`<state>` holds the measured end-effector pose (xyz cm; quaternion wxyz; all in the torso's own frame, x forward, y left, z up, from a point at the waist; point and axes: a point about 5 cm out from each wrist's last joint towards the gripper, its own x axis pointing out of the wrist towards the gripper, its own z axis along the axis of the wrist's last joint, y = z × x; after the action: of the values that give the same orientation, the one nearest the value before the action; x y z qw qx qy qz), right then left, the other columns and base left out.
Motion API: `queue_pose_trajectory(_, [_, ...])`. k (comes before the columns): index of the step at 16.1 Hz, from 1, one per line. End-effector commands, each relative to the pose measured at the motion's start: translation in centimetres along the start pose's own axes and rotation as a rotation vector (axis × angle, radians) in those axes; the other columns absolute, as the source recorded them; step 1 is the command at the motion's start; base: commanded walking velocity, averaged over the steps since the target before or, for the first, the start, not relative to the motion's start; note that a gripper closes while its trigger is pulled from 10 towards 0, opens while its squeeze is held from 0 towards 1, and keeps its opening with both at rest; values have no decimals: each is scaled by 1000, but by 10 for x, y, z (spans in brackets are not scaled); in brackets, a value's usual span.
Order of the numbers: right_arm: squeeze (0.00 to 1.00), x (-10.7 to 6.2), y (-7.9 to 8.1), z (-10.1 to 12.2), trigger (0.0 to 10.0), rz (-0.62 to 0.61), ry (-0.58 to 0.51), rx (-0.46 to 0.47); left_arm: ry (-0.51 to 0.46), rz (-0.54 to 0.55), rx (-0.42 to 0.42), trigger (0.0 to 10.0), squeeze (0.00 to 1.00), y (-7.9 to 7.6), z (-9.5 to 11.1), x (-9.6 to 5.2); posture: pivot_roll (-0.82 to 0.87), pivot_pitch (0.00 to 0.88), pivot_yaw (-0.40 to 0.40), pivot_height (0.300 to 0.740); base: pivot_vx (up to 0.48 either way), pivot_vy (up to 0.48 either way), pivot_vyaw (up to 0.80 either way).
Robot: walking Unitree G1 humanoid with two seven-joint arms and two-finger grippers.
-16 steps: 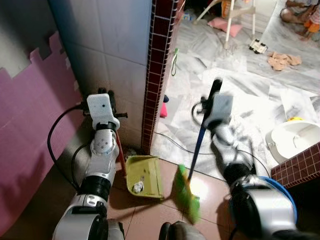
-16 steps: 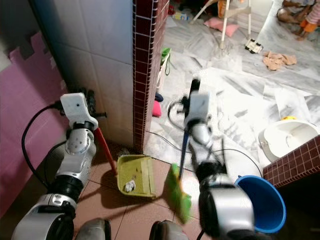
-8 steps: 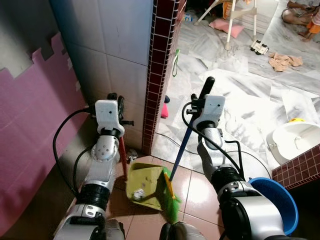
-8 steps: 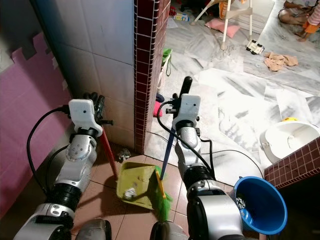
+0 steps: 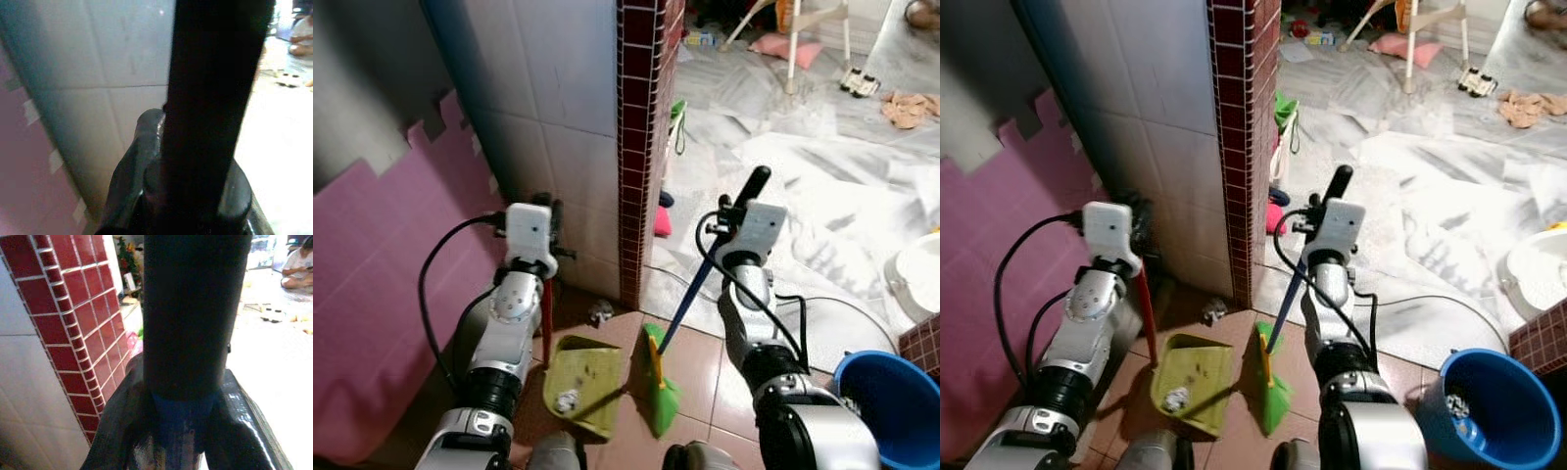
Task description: Sweep floor
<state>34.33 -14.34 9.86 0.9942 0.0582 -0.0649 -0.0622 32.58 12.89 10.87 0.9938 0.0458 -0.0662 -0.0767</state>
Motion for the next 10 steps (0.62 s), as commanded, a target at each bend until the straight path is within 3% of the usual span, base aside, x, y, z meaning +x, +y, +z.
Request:
queue_pose_trajectory(1, [0,2,2,9,10000,5,-50,13,-77,-21,-10,10000,0,-4,20,9,45,0,57,740,0,0,-656])
queue_pose_trajectory(6, [0,5,-2,14,10000,44,-51,-17,-91,-2,-42,10000,0,-11,23,7,22,0,-9,740,0,0,-800])
queue_pose_trajectory(10, [0,4,11,10,10000,97,-16,-9,-90,4,-60,10000,0,-10,24,5,40,0,-42,740,-120,0,-555])
